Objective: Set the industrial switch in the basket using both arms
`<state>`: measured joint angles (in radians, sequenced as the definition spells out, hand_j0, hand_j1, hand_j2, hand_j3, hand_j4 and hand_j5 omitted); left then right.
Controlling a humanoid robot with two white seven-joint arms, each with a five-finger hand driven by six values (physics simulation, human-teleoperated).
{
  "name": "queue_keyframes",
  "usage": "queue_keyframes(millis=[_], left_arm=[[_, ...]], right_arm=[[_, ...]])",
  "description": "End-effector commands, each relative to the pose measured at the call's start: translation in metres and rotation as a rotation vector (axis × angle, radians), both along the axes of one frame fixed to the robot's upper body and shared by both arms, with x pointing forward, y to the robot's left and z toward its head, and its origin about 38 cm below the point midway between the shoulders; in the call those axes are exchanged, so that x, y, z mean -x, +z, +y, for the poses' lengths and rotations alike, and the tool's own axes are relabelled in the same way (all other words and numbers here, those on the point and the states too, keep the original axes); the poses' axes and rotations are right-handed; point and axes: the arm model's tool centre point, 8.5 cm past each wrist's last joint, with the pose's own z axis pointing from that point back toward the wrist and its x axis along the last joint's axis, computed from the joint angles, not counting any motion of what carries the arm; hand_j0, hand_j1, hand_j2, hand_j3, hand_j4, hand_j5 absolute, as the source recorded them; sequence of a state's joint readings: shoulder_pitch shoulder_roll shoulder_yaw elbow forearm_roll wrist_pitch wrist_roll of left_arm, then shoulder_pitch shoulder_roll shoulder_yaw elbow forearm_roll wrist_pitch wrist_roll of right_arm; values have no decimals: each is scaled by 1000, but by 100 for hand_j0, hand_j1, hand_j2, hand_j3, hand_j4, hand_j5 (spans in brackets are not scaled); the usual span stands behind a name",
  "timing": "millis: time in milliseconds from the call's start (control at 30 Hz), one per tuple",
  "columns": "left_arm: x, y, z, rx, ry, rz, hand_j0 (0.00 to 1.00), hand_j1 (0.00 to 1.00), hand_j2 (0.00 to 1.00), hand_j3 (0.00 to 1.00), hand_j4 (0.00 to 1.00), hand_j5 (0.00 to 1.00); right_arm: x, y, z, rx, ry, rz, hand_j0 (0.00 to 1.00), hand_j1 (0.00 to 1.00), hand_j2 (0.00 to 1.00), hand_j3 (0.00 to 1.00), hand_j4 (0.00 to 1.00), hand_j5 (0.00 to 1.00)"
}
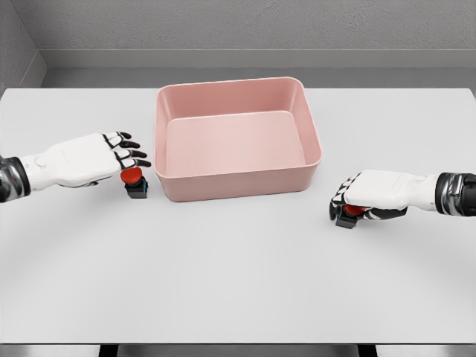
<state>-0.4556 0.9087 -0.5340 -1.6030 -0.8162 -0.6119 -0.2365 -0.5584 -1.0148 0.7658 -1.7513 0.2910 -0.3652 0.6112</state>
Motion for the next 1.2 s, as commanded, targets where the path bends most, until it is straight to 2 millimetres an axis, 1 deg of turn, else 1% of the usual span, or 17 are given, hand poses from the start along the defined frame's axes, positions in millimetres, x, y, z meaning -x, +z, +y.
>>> queue_keyframes(millis=[0, 133, 167, 267, 367, 433, 567, 700, 1067, 1167], left_arm=[[1, 0, -2, 6, -6, 1, 88, 88, 88, 88, 88, 88], [2, 0, -5, 3, -15, 1, 86, 86, 86, 86, 86, 86], [3, 0, -6, 1, -19, 0, 86, 86, 86, 86, 86, 86], [3, 0, -7, -3, -21, -2, 86, 86, 86, 86, 86, 86], [5, -2, -10, -7, -31, 5, 86, 86, 86, 86, 86, 86], [5, -3, -9, -15, -29, 9, 86, 86, 86, 86, 86, 86], [5, -4, -8, -29, -24, 16, 84, 84, 84, 84, 84, 84], [5, -5, -6, -41, -21, 17, 85, 85, 85, 85, 85, 85], [4, -6, -7, -50, -24, 17, 85, 85, 85, 85, 85, 85], [4, -9, -13, -53, -41, 26, 85, 85, 85, 85, 85, 85]], right_arm=[[0, 0, 0, -2, -2, 1, 53, 53, 53, 53, 53, 53], [-1, 2, -2, 0, -6, -3, 52, 52, 52, 52, 52, 52], [-1, 3, -3, 4, -9, -5, 49, 49, 49, 49, 49, 49], [-2, 6, -5, 5, -10, -12, 49, 49, 49, 49, 49, 49], [-6, 17, -11, 11, -25, -35, 49, 49, 49, 49, 49, 49], [-7, 20, -12, 12, -29, -43, 49, 49, 49, 49, 49, 49], [-13, 37, -15, 4, -40, -78, 50, 50, 50, 50, 50, 50], [-16, 50, -19, 1, -48, -98, 50, 50, 50, 50, 50, 50], [-28, 77, -12, -19, -42, -160, 50, 50, 50, 50, 50, 50], [-34, 87, -5, -33, -51, -186, 50, 50, 50, 50, 50, 50]])
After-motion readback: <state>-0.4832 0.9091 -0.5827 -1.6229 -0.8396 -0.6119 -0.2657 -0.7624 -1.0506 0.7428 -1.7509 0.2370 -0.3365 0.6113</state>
